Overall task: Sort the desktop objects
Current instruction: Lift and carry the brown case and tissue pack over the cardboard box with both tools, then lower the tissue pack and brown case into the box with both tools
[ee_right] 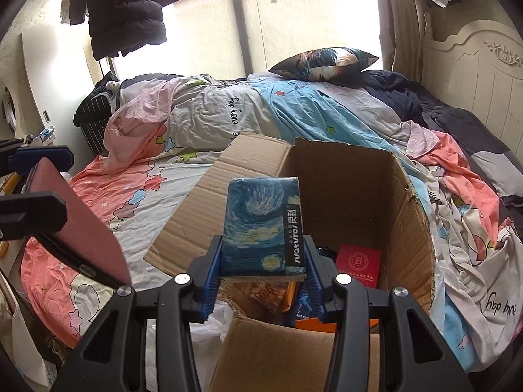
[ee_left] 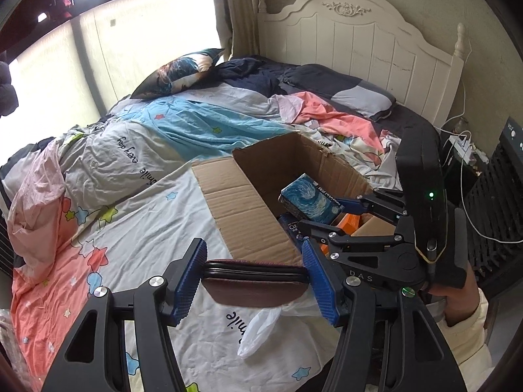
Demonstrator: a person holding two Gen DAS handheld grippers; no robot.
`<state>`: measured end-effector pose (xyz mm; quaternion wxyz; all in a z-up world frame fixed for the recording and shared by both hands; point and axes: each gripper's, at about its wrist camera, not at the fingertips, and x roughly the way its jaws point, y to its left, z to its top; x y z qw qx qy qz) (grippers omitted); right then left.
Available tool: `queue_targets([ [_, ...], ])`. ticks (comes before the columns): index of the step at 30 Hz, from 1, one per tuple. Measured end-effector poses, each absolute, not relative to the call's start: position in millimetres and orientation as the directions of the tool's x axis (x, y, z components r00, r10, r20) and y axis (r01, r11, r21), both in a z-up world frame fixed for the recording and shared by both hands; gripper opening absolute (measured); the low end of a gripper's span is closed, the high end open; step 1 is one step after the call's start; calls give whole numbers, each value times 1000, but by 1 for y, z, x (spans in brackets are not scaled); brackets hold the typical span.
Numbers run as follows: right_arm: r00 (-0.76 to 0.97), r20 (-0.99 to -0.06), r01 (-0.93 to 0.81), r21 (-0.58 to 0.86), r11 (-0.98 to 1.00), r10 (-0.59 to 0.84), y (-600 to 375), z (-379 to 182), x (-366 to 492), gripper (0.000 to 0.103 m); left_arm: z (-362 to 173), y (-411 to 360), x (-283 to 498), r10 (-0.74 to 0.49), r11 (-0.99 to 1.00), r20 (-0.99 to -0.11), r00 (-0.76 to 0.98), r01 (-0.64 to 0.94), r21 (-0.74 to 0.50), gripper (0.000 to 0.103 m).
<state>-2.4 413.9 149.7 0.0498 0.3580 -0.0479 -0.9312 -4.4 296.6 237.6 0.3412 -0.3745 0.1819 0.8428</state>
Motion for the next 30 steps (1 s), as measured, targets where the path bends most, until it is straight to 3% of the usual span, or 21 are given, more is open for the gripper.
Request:
queue_targets([
  [30, -730, -679, -42, 160, -986, -78, 485, 127, 9, 42, 209, 400, -21, 486, -608, -789, -376, -794, 4, 62],
])
